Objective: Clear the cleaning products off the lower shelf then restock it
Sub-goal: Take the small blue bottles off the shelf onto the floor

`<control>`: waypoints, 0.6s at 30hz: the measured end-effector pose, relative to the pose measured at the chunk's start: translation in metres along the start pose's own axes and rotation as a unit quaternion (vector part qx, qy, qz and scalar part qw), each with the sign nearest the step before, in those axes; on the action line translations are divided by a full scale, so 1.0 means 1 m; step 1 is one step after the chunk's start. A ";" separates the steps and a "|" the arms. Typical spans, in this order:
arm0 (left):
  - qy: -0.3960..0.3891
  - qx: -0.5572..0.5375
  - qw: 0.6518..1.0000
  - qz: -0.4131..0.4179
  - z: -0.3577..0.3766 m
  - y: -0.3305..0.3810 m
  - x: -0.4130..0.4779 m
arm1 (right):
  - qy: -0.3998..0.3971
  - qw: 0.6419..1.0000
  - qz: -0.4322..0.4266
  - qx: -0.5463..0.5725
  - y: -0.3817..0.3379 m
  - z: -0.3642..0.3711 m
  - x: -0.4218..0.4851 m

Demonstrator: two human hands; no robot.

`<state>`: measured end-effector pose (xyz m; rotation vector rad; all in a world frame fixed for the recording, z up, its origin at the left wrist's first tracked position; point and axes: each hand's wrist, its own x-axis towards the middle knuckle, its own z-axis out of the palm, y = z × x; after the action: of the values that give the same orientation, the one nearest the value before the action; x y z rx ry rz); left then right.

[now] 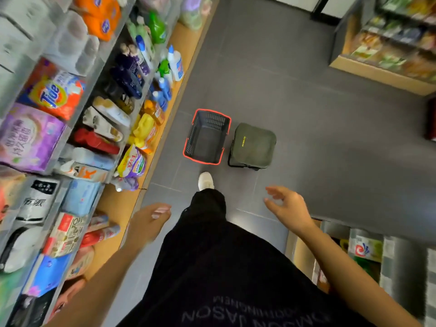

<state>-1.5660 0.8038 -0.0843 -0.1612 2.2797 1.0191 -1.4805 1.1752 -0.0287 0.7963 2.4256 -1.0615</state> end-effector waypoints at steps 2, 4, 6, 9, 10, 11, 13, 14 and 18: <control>-0.006 -0.014 1.000 0.001 -0.008 0.027 0.045 | -0.004 1.000 0.015 -0.017 -0.022 -0.016 0.032; -0.011 -0.031 0.999 -0.004 -0.018 0.058 0.086 | -0.002 0.999 0.032 -0.023 -0.043 -0.035 0.063; -0.005 -0.042 0.999 0.000 -0.029 0.087 0.122 | 0.002 0.999 0.044 -0.022 -0.065 -0.057 0.092; 0.005 -0.052 0.999 0.011 -0.044 0.126 0.169 | 0.015 0.999 0.036 -0.030 -0.094 -0.089 0.133; 0.006 -0.051 0.999 0.013 -0.048 0.138 0.185 | 0.016 0.999 0.030 -0.033 -0.103 -0.098 0.149; 0.007 -0.050 0.999 0.010 -0.051 0.149 0.201 | 0.013 0.999 0.024 -0.035 -0.111 -0.107 0.165; 0.013 -0.055 0.998 -0.002 -0.053 0.167 0.234 | 0.002 0.999 0.009 -0.046 -0.126 -0.124 0.203; 0.019 -0.061 0.998 -0.009 -0.054 0.176 0.251 | -0.011 0.999 0.000 -0.053 -0.133 -0.132 0.224; 0.045 -0.107 0.992 -0.047 -0.043 0.209 0.317 | -0.073 0.991 -0.046 -0.102 -0.159 -0.158 0.325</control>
<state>-1.9125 0.9622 -0.1182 -0.4070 2.2142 1.2277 -1.8476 1.3190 -0.0140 0.5264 2.4157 -0.8544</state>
